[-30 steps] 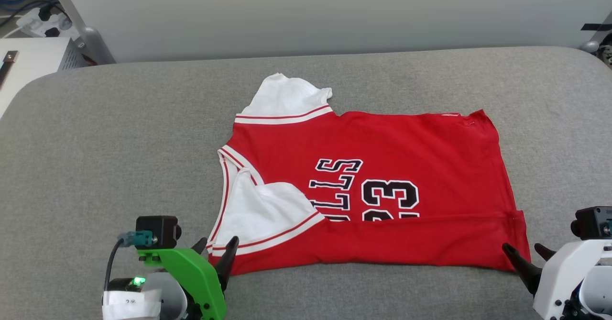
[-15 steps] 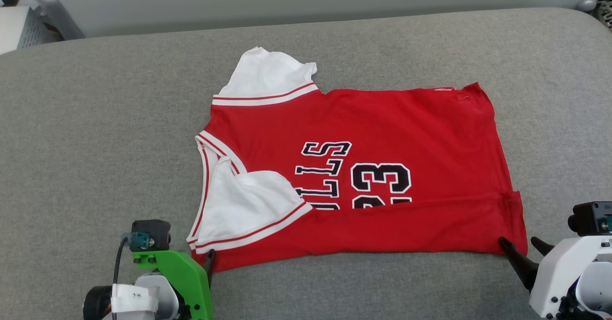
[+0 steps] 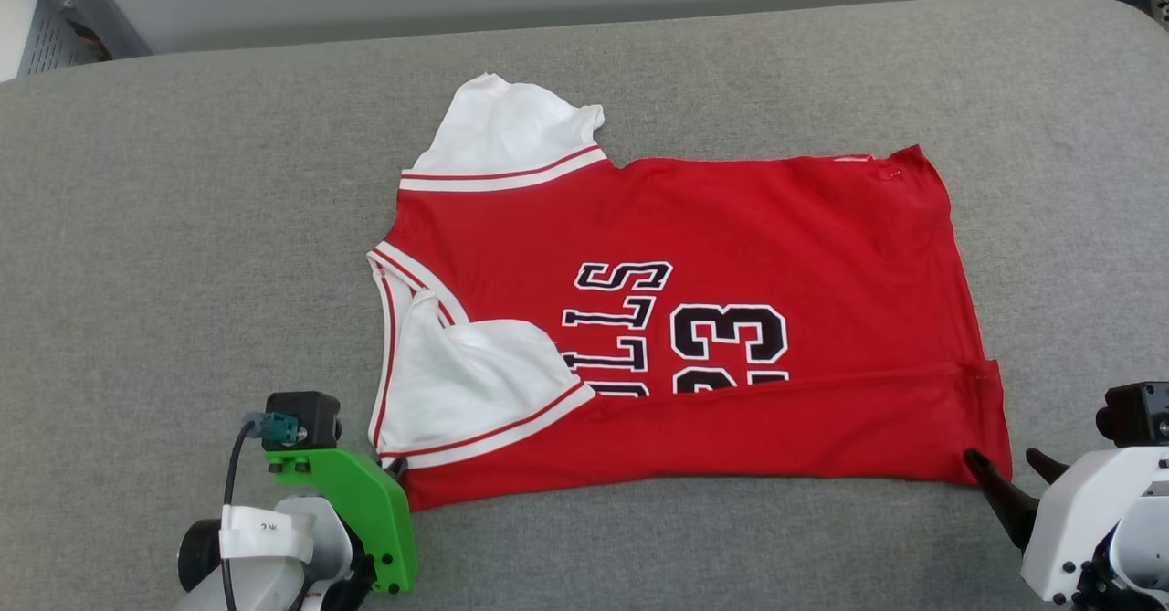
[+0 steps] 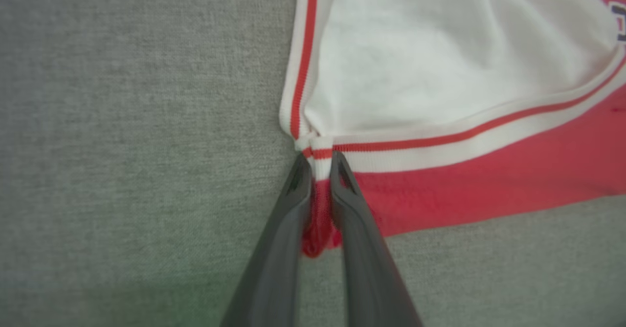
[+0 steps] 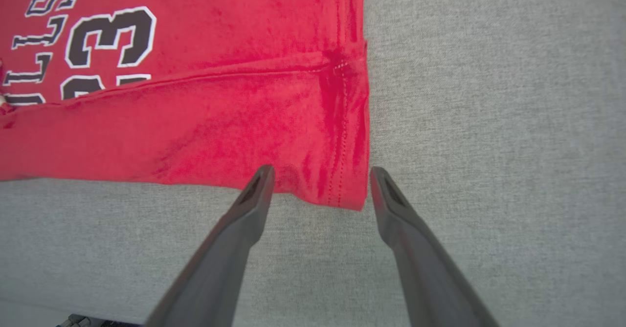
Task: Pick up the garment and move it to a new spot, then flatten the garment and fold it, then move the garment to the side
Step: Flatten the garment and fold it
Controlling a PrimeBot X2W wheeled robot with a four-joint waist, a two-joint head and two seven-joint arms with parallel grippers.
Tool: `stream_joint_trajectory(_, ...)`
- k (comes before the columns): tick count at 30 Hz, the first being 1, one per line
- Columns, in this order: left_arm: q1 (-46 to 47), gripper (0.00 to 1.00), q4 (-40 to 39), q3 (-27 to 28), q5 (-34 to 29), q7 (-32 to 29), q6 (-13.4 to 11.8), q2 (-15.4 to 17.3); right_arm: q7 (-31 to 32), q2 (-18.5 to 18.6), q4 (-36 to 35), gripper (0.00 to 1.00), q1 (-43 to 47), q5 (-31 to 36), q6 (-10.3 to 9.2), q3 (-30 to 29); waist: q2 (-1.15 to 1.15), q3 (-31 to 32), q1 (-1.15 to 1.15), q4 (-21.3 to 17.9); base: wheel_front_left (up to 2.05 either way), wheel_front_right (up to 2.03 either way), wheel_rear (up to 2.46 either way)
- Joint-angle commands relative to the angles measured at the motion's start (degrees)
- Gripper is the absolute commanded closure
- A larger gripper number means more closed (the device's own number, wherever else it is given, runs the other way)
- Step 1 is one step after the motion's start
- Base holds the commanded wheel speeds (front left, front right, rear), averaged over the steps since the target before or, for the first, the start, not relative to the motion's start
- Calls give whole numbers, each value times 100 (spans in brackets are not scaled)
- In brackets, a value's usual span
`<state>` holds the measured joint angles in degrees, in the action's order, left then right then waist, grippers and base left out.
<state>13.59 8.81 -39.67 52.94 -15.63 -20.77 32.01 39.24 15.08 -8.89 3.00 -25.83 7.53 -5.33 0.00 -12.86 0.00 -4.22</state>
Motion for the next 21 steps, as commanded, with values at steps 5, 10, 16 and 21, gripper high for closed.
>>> stream_joint_trajectory(5, -230, 100, 103, -99, 131, 52, 85, -86, 29, 123, 159, 0, -88, 112, -4, -71, 0, 265, 0, 201, 0, 0, 0)
stream_joint_trajectory(10, -205, 100, -355, 24, 107, 225, 60, -20, 68, 142, 504, 0, -134, 257, -4, -175, 0, 338, 0, 392, 0, 0, 0)
stream_joint_trajectory(16, -278, 100, -959, 67, 94, 248, 33, 126, 92, 93, 1020, 0, -333, 395, -4, -252, 0, 291, 0, 566, 0, 0, 0)
stream_joint_trajectory(21, -331, 100, -1306, 41, 63, 196, -32, 208, 144, 33, 1450, 0, -457, 476, -4, -286, 0, 220, 0, 664, 0, 0, 0)
